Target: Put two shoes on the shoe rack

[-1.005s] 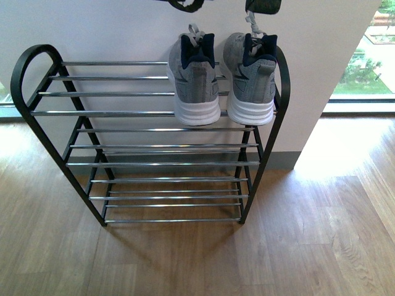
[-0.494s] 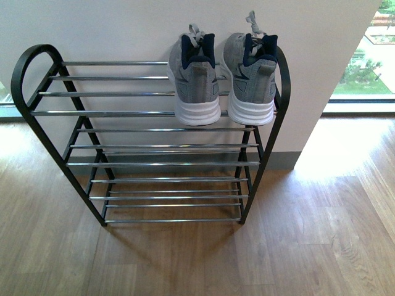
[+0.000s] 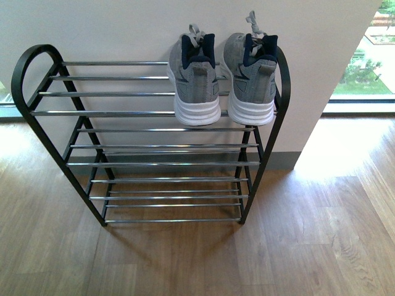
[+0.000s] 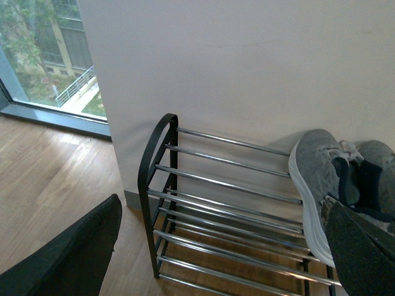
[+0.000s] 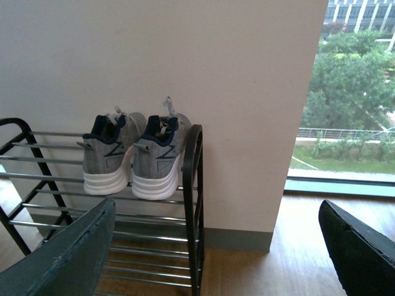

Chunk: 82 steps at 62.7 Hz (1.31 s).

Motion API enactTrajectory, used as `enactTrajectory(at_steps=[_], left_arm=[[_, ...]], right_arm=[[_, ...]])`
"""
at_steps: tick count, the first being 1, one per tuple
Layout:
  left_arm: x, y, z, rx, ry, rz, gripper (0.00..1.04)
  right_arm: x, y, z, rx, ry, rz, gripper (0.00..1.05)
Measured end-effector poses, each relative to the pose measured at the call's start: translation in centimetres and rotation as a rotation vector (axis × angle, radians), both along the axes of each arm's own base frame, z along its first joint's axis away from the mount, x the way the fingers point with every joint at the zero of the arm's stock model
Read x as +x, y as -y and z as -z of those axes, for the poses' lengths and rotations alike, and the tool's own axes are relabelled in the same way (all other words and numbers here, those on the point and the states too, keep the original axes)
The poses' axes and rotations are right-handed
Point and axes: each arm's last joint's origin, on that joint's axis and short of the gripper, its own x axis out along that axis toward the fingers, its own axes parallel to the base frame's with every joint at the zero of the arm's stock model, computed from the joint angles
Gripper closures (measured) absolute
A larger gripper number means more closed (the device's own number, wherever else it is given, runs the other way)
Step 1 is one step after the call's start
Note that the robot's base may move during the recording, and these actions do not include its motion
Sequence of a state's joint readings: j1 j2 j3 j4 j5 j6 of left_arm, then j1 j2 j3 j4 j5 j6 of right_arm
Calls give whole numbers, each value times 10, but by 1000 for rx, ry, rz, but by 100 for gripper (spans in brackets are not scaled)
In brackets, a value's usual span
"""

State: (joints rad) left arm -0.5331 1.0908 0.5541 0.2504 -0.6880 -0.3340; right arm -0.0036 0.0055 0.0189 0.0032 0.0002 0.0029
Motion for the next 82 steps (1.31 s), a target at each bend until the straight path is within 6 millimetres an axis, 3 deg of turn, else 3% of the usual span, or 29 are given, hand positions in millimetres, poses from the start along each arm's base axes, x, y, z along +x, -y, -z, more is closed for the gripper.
enactTrajectory(at_steps=[6, 14, 19, 25, 35, 69, 82], left_arm=[[0, -2, 2, -15, 48, 73, 15], [-14, -24, 14, 72, 199, 201, 39], [-22, -37, 21, 108, 209, 197, 51], [-36, -55, 35, 144, 201, 202, 76], [-48, -69, 44, 151, 202, 195, 104], [-75, -98, 62, 158, 202, 191, 103], [-81, -98, 68, 160, 216, 193, 103]], right_arm=[[0, 0, 0, 0, 0, 0, 9], [0, 0, 0, 0, 0, 0, 9], [0, 0, 0, 0, 0, 0, 9], [0, 0, 0, 0, 0, 0, 9], [0, 0, 0, 0, 0, 0, 9], [0, 0, 0, 0, 0, 1, 9], [0, 0, 0, 0, 0, 0, 9]])
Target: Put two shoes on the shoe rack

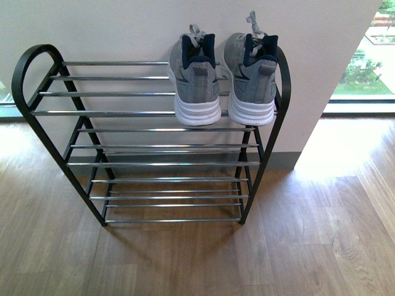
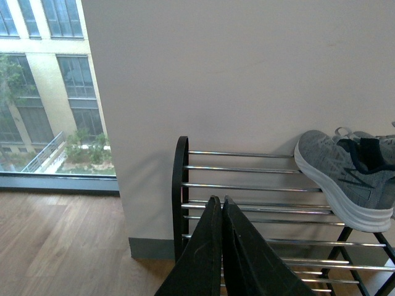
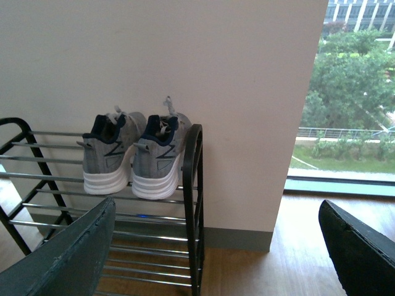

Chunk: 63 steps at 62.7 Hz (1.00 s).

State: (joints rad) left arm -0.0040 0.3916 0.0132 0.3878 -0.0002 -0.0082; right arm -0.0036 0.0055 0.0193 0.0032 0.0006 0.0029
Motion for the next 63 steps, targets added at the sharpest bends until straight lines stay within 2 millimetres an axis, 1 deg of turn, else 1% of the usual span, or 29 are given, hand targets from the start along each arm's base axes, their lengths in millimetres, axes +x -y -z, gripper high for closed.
enactTrajectory(at_steps=[39, 44, 47, 63], left_arm=[[-14, 0, 0, 0, 4, 0, 103], [-21, 0, 4, 0, -30, 0, 103], [-24, 0, 3, 0, -13, 0, 103], [-25, 0, 4, 0, -13, -2, 103]], right_arm=[[0, 0, 0, 0, 0, 0, 9], [0, 0, 0, 0, 0, 0, 9], [0, 0, 0, 0, 0, 0, 9], [0, 0, 0, 0, 0, -1, 9]])
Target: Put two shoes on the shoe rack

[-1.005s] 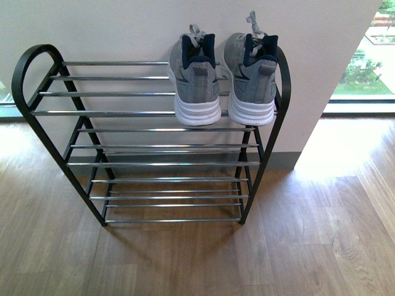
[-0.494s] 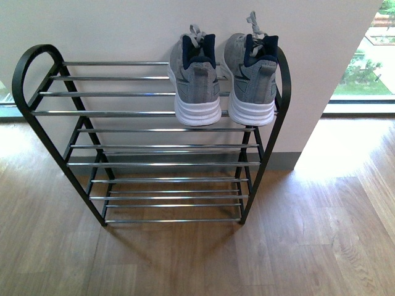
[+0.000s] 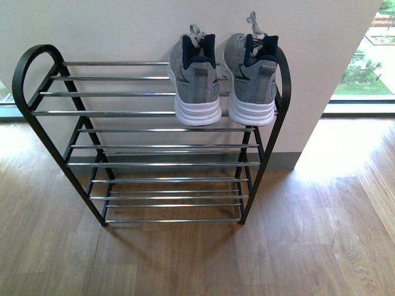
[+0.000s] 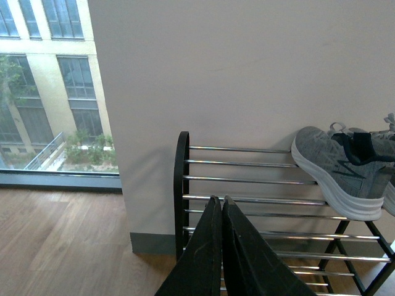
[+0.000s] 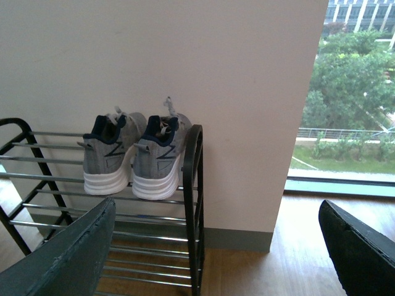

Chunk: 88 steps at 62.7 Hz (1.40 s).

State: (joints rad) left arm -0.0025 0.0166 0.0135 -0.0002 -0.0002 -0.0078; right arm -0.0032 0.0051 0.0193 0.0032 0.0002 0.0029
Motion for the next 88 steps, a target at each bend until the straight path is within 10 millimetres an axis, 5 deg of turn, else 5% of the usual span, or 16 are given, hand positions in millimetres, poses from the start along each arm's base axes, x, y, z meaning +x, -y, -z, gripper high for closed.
enactTrajectory(at_steps=[5, 39, 88], left_arm=[[0, 0, 0, 0, 0, 0, 102], [0, 0, 0, 0, 0, 0, 8], [0, 0, 0, 2, 0, 1, 9]], right_arm=[[0, 0, 0, 0, 0, 0, 9], [0, 0, 0, 0, 0, 0, 9], [0, 0, 0, 0, -1, -1, 9]])
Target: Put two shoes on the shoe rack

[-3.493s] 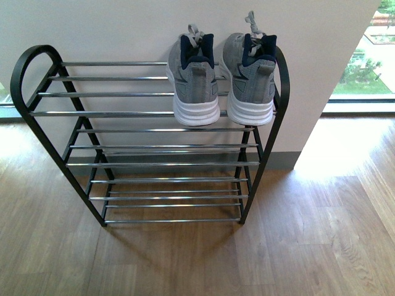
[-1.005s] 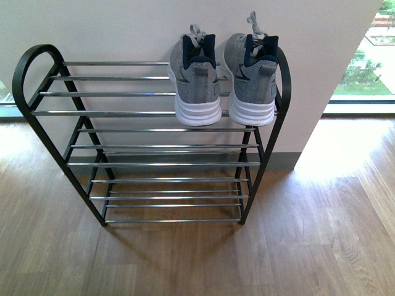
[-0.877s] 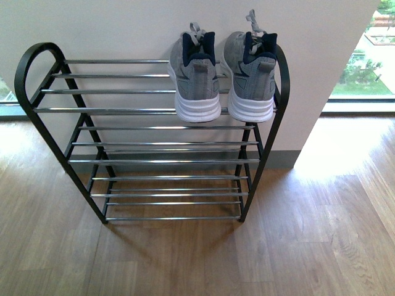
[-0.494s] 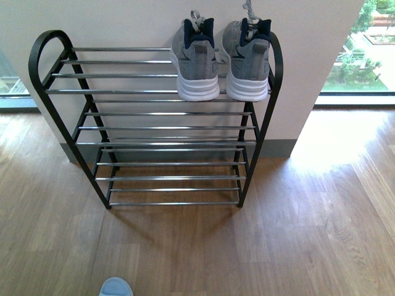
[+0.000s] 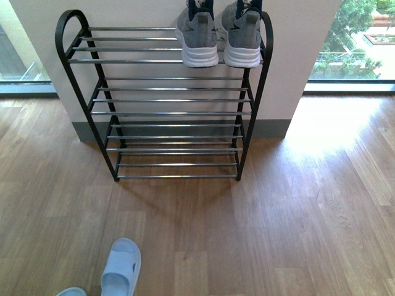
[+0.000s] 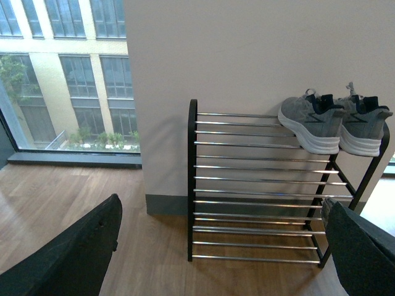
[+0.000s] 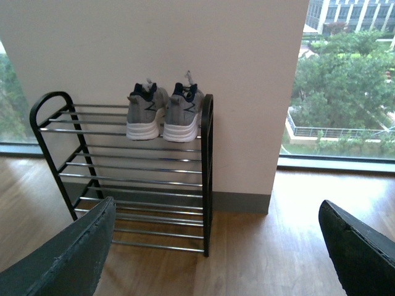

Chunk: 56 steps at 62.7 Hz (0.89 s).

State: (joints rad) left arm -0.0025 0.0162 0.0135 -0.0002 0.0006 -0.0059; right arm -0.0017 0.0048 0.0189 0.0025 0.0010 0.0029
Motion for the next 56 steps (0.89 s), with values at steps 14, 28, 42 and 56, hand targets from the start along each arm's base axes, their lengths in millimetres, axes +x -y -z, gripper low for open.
enactTrajectory(at_steps=[14, 28, 42, 56], left_arm=[[0, 0, 0, 1, 0, 0, 9], [0, 0, 0, 1, 0, -8, 9], [0, 0, 0, 1, 0, -3, 9], [0, 0, 0, 2, 0, 2, 9]], right_arm=[[0, 0, 0, 0, 0, 2, 9], [0, 0, 0, 0, 0, -8, 9], [0, 0, 0, 0, -2, -4, 9], [0, 0, 0, 0, -2, 3, 9]])
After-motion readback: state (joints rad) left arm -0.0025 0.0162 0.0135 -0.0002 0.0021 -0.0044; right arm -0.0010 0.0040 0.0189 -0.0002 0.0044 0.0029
